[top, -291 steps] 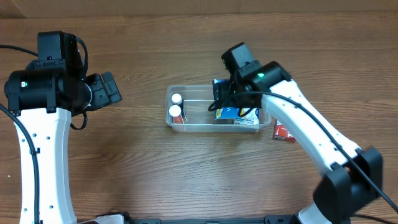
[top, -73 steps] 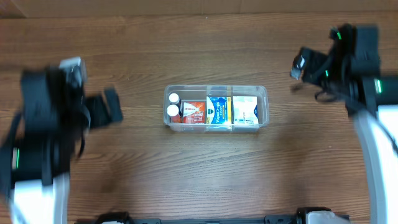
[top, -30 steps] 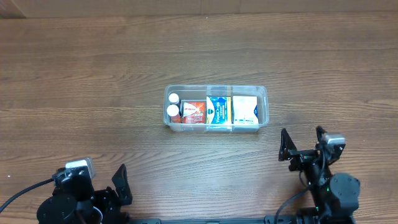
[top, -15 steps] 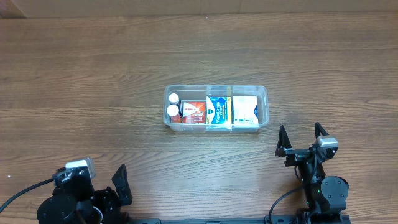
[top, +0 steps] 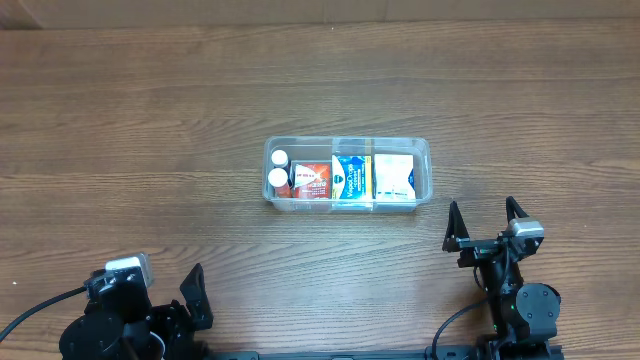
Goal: Pack container
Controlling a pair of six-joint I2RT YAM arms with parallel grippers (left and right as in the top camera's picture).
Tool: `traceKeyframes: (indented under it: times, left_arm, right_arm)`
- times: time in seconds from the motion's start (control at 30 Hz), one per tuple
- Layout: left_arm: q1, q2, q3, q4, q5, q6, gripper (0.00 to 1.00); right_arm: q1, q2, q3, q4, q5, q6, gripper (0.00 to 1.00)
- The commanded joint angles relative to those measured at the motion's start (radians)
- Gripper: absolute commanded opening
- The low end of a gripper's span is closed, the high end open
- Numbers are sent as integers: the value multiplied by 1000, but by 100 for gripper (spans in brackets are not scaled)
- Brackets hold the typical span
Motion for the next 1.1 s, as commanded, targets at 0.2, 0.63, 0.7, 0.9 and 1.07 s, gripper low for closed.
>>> traceKeyframes:
  times: [0.2,0.63,0.7,0.9,1.07]
  left_arm:
    - [-3,-5,-3,6,5,-18,100]
    - [8,-262,-562,602,-11,141,100]
    - [8,-300,-663,743,-10,140,100]
    - [6,-336,-935,1234,-19,140,100]
    - [6,-336,-965,1174,-27,140,100]
  right_arm:
    - [9,-10,-10,6,6,-7,100]
    - [9,-10,-10,6,6,-7,100]
    - [10,-10,-10,6,6,-7,100]
    - [9,-10,-10,6,6,-7,100]
    - [9,-10,-10,6,6,-7,100]
